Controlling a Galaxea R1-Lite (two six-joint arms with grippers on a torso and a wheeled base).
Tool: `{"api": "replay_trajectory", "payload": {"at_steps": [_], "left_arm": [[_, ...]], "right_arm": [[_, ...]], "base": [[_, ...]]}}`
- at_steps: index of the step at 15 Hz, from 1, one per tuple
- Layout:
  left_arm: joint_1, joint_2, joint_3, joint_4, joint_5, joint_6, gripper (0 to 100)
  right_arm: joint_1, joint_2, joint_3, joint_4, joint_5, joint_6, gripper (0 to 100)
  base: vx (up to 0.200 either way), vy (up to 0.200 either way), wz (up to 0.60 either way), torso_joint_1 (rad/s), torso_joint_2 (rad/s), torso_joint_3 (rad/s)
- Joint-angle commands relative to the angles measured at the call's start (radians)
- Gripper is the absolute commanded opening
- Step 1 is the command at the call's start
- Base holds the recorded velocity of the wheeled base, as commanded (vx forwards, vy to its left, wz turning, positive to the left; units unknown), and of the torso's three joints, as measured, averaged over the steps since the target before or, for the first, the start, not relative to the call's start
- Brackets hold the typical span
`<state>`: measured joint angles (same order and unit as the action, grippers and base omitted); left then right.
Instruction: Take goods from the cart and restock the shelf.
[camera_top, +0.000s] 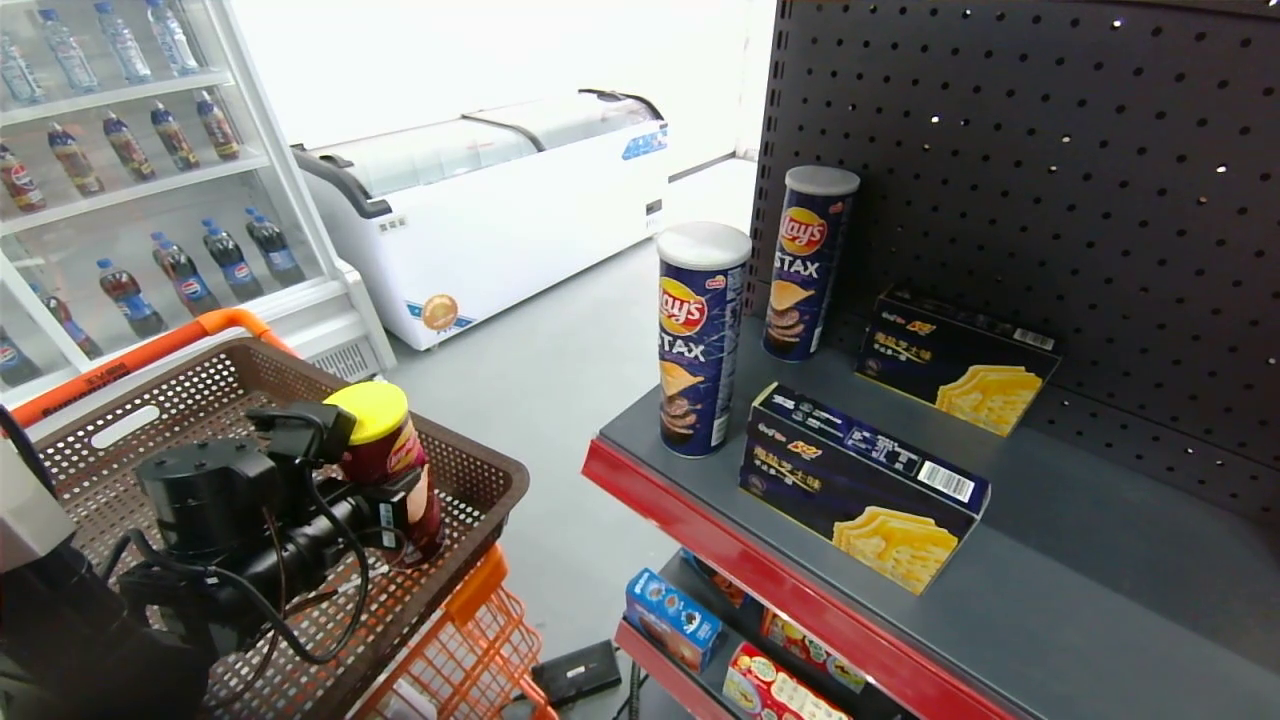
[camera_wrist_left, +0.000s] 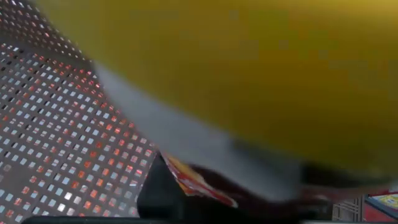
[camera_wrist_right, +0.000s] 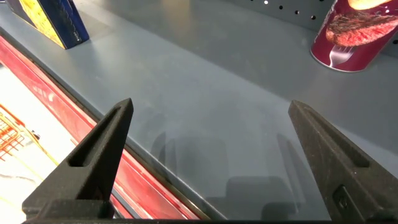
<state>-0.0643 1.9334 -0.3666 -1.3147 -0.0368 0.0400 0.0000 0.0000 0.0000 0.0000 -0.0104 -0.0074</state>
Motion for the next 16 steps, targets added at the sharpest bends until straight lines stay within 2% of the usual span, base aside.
{"api": "replay_trajectory", "payload": {"at_steps": [1,3,5,7,9,10,11,14,16], "left_arm": [[-0.002,-0.031,-0.002,0.000,-0.002,0.023,0],[-0.003,-0.090,-0.018,0.022,-0.014,0.026,0],[-0.002,-0.152,-0.046,0.091,-0.044,0.026,0],[0.000,-0.243,-0.078,0.218,-0.107,0.024,0],[-0.002,-0.303,-0.086,0.284,-0.156,0.026,0],[-0.002,-0.353,-0.112,0.334,-0.221,0.024,0],[-0.002,-0.386,-0.135,0.373,-0.253,0.023,0],[-0.014,-0.493,-0.184,0.508,-0.308,0.021,0],[-0.039,-0.541,-0.176,0.538,-0.308,0.009,0]], "right_arm": [[0.000,0.000,0.000,0.000,0.000,0.000,100],[0.000,0.000,0.000,0.000,0.000,0.000,100],[0.000,0.000,0.000,0.000,0.000,0.000,100],[0.000,0.000,0.000,0.000,0.000,0.000,100],[0.000,0.000,0.000,0.000,0.000,0.000,100],[0.000,0.000,0.000,0.000,0.000,0.000,100],[0.000,0.000,0.000,0.000,0.000,0.000,100],[0.000,0.000,0.000,0.000,0.000,0.000,100],[0.000,0.000,0.000,0.000,0.000,0.000,100]], "base": [[0.000,0.000,0.00,0.000,0.00,0.000],[0.000,0.000,0.00,0.000,0.00,0.000],[0.000,0.000,0.00,0.000,0.00,0.000],[0.000,0.000,0.00,0.000,0.00,0.000],[0.000,0.000,0.00,0.000,0.00,0.000],[0.000,0.000,0.00,0.000,0.00,0.000],[0.000,0.000,0.00,0.000,0.00,0.000],[0.000,0.000,0.00,0.000,0.00,0.000],[0.000,0.000,0.00,0.000,0.00,0.000]]}}
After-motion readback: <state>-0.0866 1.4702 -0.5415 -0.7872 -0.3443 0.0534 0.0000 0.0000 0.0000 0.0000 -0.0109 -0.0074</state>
